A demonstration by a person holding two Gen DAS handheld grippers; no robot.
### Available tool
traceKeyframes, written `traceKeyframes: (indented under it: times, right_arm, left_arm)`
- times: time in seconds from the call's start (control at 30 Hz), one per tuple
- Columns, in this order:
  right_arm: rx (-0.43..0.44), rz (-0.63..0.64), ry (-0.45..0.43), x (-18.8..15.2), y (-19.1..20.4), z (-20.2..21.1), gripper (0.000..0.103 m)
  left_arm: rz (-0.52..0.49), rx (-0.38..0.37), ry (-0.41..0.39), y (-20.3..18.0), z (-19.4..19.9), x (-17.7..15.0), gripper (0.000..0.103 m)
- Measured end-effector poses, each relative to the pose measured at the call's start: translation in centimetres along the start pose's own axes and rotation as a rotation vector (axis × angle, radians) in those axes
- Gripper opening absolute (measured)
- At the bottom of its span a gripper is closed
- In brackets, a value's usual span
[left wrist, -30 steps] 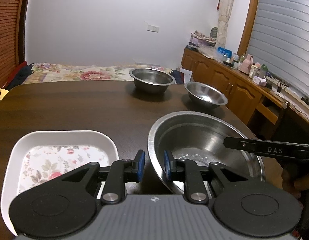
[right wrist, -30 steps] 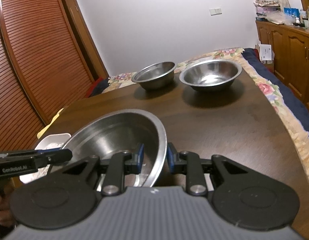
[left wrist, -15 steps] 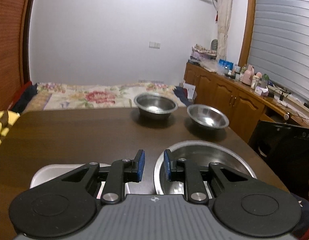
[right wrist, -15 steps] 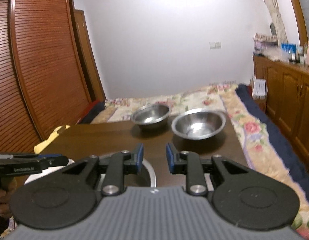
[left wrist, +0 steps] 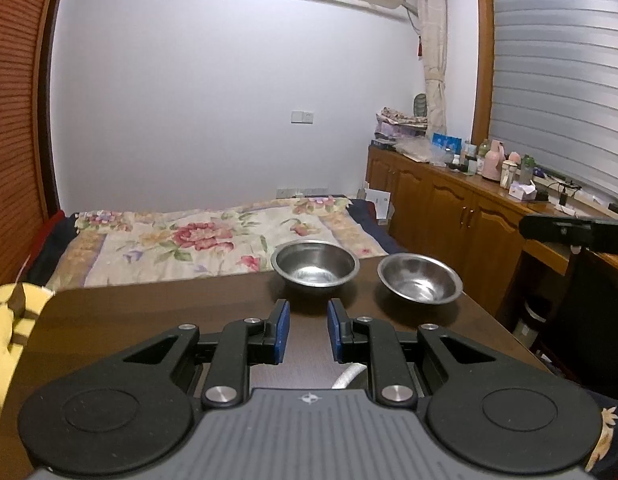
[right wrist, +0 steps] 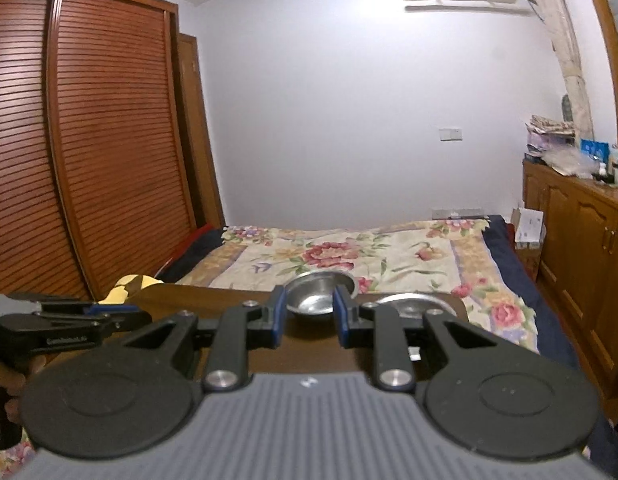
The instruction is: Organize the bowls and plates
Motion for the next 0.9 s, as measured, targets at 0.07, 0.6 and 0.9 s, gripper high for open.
traceKeyframes:
  times: [0.07,0.6,0.9]
  right_arm:
    - [-0.001,0.019,0.01,0.8,-0.2,-0.8,0.027]
    - [0.026,0.016,0.156,2.7,-3.2,-9.0,0.028]
    - [0.034,-0.003,0.236,2.9,-4.7,-13.0,0.032]
  left_arm:
    - [-0.02,0.005,-0.003,0.1,-0.8,0.9,0.022]
    - [-0.067,0.007,0.054,0.8,-9.3,4.9,0.041]
    - [-0.085,-0.008,0.114,0.7,-13.9,4.7,0.042]
Point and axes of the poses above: each gripper's, at about its wrist camera, not at the fingertips, and z roughly against the way its jaws point, y to its left, x to its top, the point moved 7 cm from there along -z, roughly the way its jaws point, and after that the axes turned 9 degrees about x, right-handed, at the moved point
